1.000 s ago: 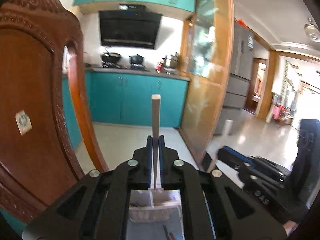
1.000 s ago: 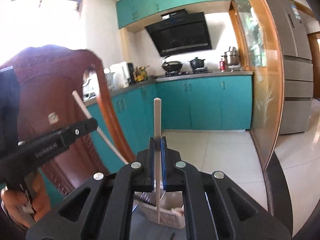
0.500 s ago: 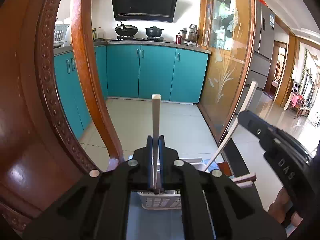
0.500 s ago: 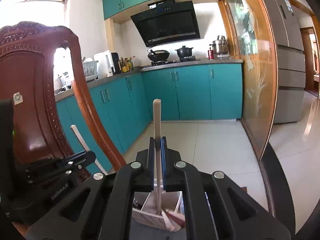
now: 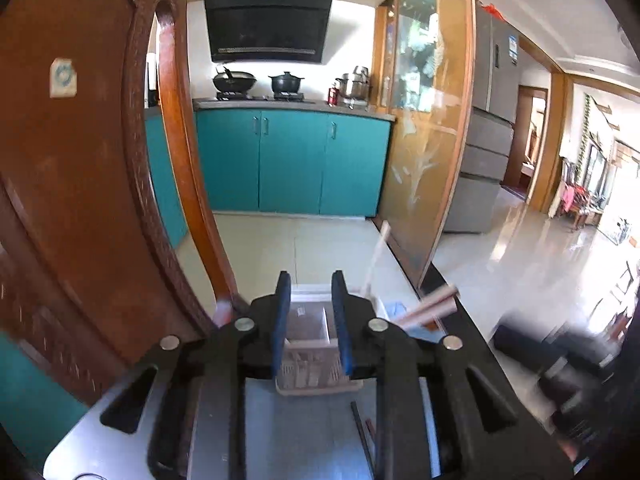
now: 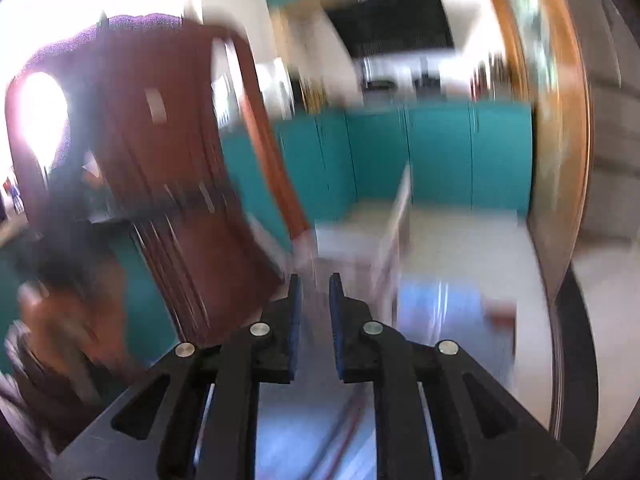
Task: Organize utensils
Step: 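Open both tools to release the chopsticks into the basket, then lower the left tool around a black chopstick while the right tool straddles a dark red chopstick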
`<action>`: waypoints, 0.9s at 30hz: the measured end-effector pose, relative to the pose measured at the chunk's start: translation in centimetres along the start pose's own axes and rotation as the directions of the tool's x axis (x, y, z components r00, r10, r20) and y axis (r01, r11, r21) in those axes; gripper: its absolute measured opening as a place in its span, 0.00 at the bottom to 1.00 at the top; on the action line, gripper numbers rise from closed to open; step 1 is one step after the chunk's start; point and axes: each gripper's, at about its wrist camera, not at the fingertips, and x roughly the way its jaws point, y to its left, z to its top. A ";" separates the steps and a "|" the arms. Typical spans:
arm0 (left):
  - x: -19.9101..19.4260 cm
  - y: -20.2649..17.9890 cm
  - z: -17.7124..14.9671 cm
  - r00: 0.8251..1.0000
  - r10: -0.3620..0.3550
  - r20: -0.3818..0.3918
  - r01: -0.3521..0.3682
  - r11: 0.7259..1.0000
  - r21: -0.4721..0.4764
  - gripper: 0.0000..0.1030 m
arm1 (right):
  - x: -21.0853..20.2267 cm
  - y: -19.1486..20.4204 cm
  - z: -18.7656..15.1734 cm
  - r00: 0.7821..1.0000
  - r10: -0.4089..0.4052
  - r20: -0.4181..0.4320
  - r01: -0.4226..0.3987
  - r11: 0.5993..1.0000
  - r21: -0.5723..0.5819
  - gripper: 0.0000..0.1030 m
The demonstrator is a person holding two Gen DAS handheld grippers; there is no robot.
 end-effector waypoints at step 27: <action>13.3 -2.7 -15.5 0.844 -0.126 -0.522 0.098 0.992 -0.080 0.35 | 9.0 -8.6 -11.7 0.872 -0.167 -0.460 0.296 0.928 0.226 0.09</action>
